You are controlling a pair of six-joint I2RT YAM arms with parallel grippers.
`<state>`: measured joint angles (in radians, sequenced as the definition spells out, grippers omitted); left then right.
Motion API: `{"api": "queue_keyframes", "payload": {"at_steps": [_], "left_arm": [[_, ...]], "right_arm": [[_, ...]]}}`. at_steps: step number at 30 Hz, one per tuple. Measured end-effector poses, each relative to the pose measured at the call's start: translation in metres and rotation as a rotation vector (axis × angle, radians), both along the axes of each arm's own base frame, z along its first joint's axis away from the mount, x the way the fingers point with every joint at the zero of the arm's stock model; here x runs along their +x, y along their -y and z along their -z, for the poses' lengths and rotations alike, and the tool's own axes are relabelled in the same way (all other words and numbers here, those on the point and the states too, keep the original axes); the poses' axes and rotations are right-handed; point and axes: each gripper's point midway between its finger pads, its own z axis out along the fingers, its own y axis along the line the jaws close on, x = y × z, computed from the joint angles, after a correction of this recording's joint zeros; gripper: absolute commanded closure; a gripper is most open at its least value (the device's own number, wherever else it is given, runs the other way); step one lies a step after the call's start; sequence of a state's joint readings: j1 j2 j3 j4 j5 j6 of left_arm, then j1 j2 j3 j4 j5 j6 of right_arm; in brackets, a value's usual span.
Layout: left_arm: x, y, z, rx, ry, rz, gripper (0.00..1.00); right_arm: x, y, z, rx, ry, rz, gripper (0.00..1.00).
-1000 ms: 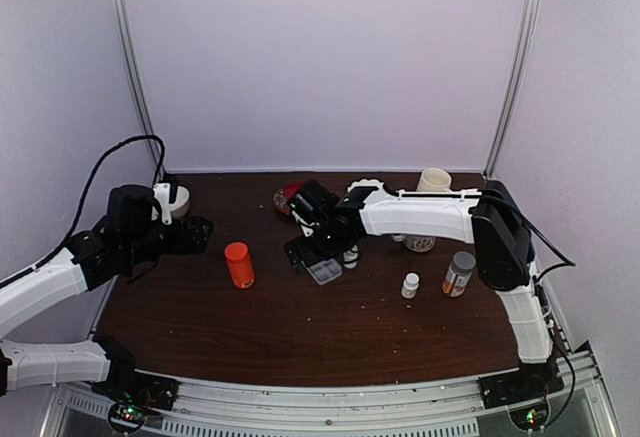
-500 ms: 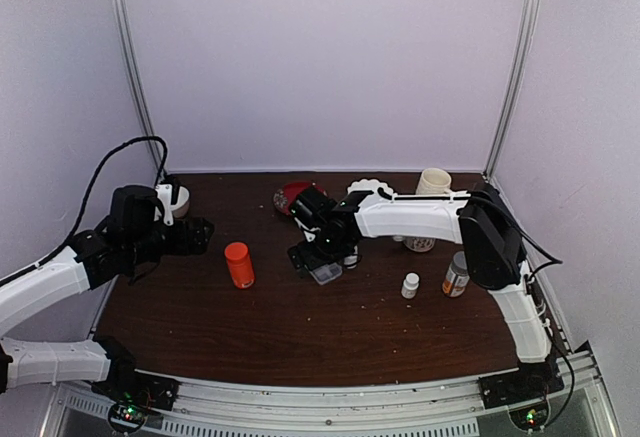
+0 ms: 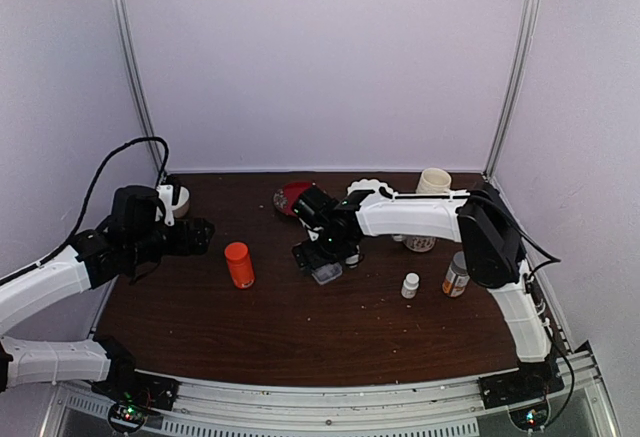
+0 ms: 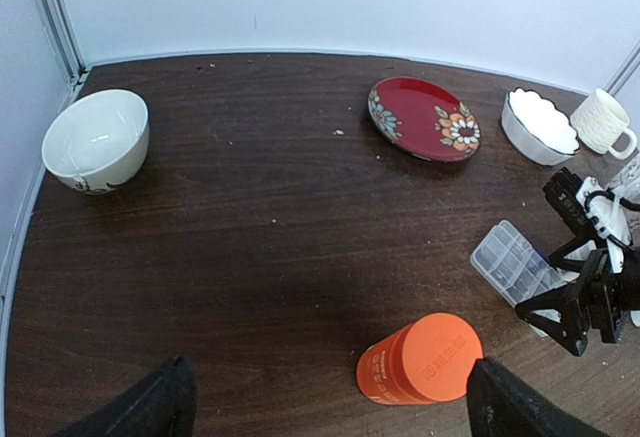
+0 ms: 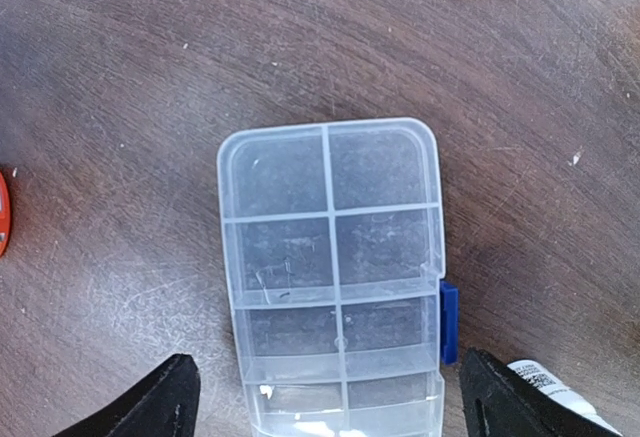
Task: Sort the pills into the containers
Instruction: Pick up the pill container from the center of the board.
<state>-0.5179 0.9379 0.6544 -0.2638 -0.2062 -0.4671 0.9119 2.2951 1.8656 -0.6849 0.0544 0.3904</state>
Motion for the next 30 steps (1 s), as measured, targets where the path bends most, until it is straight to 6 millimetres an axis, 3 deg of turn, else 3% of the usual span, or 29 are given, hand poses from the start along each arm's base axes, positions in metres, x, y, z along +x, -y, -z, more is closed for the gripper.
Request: {"api": "queue_keyframes", "payload": {"at_steps": [12, 20, 24, 30], "left_arm": [[0.000, 0.000, 0.000, 0.001, 0.000, 0.000, 0.02], [0.000, 0.001, 0.002, 0.011, -0.005, 0.006, 0.02], [0.001, 0.001, 0.004, 0.015, -0.009, 0.010, 0.02], [0.000, 0.003, 0.005, 0.012, -0.014, 0.020, 0.02]], "right_arm": [[-0.002, 0.001, 0.005, -0.008, -0.009, 0.002, 0.24], [-0.009, 0.000, 0.009, -0.026, -0.018, -0.016, 0.15], [-0.013, 0.005, 0.015, -0.045, -0.029, -0.020, 0.31], [-0.016, 0.005, 0.017, -0.048, -0.027, -0.021, 0.32]]}}
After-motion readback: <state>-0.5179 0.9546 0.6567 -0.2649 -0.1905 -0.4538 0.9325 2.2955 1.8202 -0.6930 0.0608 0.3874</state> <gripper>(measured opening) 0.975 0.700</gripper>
